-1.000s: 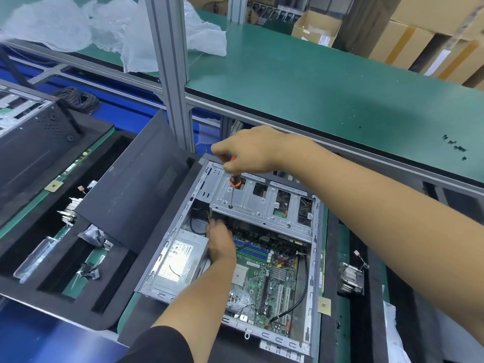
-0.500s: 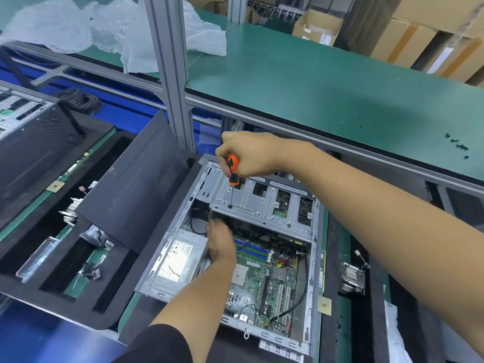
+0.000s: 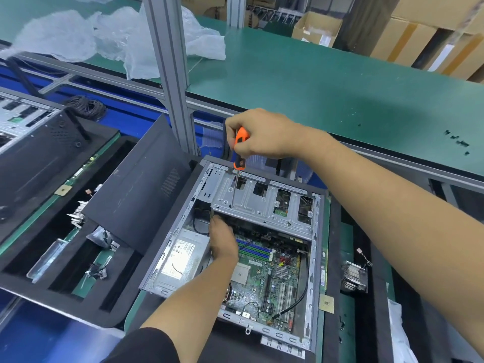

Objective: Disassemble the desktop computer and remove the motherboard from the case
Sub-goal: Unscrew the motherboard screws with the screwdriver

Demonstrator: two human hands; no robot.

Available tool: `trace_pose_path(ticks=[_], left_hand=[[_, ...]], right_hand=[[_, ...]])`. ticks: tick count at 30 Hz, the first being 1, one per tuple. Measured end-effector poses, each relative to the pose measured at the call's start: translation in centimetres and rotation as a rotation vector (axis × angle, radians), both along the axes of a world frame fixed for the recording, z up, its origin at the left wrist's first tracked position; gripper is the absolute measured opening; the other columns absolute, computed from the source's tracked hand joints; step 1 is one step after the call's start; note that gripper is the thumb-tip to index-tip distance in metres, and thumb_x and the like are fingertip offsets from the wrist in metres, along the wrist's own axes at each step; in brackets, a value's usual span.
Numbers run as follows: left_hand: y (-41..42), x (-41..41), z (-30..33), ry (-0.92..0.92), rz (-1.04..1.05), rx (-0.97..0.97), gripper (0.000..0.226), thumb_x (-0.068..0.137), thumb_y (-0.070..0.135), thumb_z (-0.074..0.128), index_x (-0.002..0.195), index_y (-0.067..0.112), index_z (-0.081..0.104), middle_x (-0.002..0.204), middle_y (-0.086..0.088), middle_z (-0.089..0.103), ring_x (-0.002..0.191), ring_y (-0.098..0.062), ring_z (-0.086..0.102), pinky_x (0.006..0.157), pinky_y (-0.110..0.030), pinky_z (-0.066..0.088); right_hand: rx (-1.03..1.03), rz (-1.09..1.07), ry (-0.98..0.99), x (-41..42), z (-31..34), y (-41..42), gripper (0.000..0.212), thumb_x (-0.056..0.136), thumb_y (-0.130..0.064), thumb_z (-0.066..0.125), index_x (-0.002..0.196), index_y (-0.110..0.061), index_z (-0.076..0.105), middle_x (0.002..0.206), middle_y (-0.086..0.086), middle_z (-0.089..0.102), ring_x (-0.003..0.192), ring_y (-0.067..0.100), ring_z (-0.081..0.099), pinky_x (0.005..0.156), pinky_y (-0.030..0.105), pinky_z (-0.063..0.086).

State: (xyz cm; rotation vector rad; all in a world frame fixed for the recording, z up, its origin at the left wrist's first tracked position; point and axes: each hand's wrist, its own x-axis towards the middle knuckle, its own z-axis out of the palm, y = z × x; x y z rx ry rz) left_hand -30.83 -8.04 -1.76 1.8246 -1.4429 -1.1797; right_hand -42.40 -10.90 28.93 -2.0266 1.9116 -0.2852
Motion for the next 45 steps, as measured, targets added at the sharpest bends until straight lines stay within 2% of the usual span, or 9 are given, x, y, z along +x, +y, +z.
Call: trace_pose_path(ticks=[4, 8, 15, 26, 30, 38, 41, 43, 45], left_hand=[[0.1, 0.3, 1.9, -0.068, -0.133, 0.034, 0.028, 0.101, 0.01, 0.049, 0.127, -0.001, 0.049, 0.121, -0.022, 0.06, 0.103, -0.029, 0.061, 0.093, -0.037, 0.053], [-0.1, 1.3, 2.2, 0.07, -0.203, 0.088, 0.04, 0.098, -0.001, 0.049, 0.136, -0.001, 0.034, 0.1, -0.013, 0.054, 0.089, -0.023, 0.056, 0.082, -0.036, 0.053], [1.2, 2.1, 2.9, 0.293, -0.12, 0.504, 0.018, 0.101, 0.005, 0.041, 0.094, 0.005, 0.058, 0.063, -0.004, 0.05, 0.049, -0.014, 0.042, 0.043, -0.024, 0.033], [5.0, 2.6, 2.0, 0.087, -0.358, 0.571, 0.018, 0.092, 0.011, 0.063, 0.08, 0.016, 0.05, 0.065, 0.0, 0.042, 0.051, -0.014, 0.041, 0.049, -0.02, 0.038], [4.4, 3.2, 1.5, 0.137, -0.201, 0.491, 0.032, 0.09, 0.005, 0.067, 0.117, 0.004, 0.049, 0.096, -0.007, 0.054, 0.081, -0.018, 0.057, 0.073, -0.033, 0.054], [5.1, 4.2, 2.5, 0.179, -0.206, 0.468, 0.07, 0.092, 0.004, 0.064, 0.152, 0.018, 0.031, 0.107, -0.014, 0.063, 0.059, -0.008, 0.049, 0.046, -0.019, 0.04], [5.5, 4.4, 2.5, 0.141, -0.271, 0.46, 0.088, 0.092, 0.008, 0.067, 0.16, 0.016, 0.01, 0.123, -0.019, 0.062, 0.098, -0.026, 0.068, 0.081, -0.035, 0.059], [5.4, 4.5, 2.5, 0.115, -0.259, 0.47, 0.096, 0.091, 0.011, 0.071, 0.161, 0.012, 0.005, 0.151, -0.02, 0.043, 0.133, -0.034, 0.05, 0.11, -0.045, 0.045], [5.0, 4.6, 2.5, 0.117, -0.232, 0.496, 0.096, 0.089, 0.014, 0.074, 0.16, 0.009, 0.009, 0.158, -0.016, 0.033, 0.142, -0.034, 0.039, 0.115, -0.042, 0.037]], right_hand=[[-0.075, -0.031, -0.006, -0.4, 0.9, 0.1, 0.013, 0.069, -0.029, 0.061, 0.081, -0.026, 0.061, 0.073, -0.017, 0.068, 0.072, -0.001, 0.056, 0.062, 0.028, 0.038], [-0.15, -0.054, -0.022, -0.7, 1.9, 0.5, 0.012, 0.067, -0.031, 0.058, 0.079, -0.026, 0.06, 0.069, -0.02, 0.066, 0.077, 0.002, 0.057, 0.062, 0.029, 0.034], [-0.278, -0.091, -0.113, -0.9, 3.9, 0.9, 0.012, 0.062, -0.027, 0.061, 0.072, -0.021, 0.059, 0.072, -0.005, 0.065, 0.079, 0.018, 0.057, 0.069, 0.039, 0.047], [-0.31, -0.052, -0.326, -1.7, 5.7, 1.1, 0.018, 0.055, -0.02, 0.058, 0.069, -0.009, 0.062, 0.06, 0.001, 0.061, 0.06, 0.017, 0.053, 0.068, 0.052, 0.053], [-0.223, -0.05, -0.281, -0.8, 3.3, 1.3, 0.015, 0.055, -0.025, 0.059, 0.066, -0.016, 0.058, 0.066, 0.008, 0.062, 0.07, 0.034, 0.056, 0.072, 0.054, 0.054], [-0.106, -0.038, -0.145, 0.5, -2.4, 1.4, 0.018, 0.069, -0.033, 0.066, 0.079, -0.02, 0.058, 0.071, -0.006, 0.064, 0.068, 0.014, 0.053, 0.061, 0.033, 0.042], [-0.078, -0.015, -0.119, 0.8, -4.2, 1.5, 0.019, 0.075, -0.035, 0.068, 0.082, -0.021, 0.056, 0.075, -0.004, 0.066, 0.067, 0.016, 0.056, 0.056, 0.031, 0.039], [-0.059, 0.005, -0.104, 1.1, -5.2, 1.6, 0.018, 0.077, -0.037, 0.067, 0.081, -0.024, 0.055, 0.073, -0.006, 0.065, 0.065, 0.015, 0.06, 0.055, 0.028, 0.035], [-0.05, 0.016, -0.08, 1.3, -6.0, 1.6, 0.018, 0.078, -0.039, 0.065, 0.081, -0.026, 0.053, 0.071, -0.008, 0.064, 0.064, 0.013, 0.06, 0.055, 0.027, 0.033]])
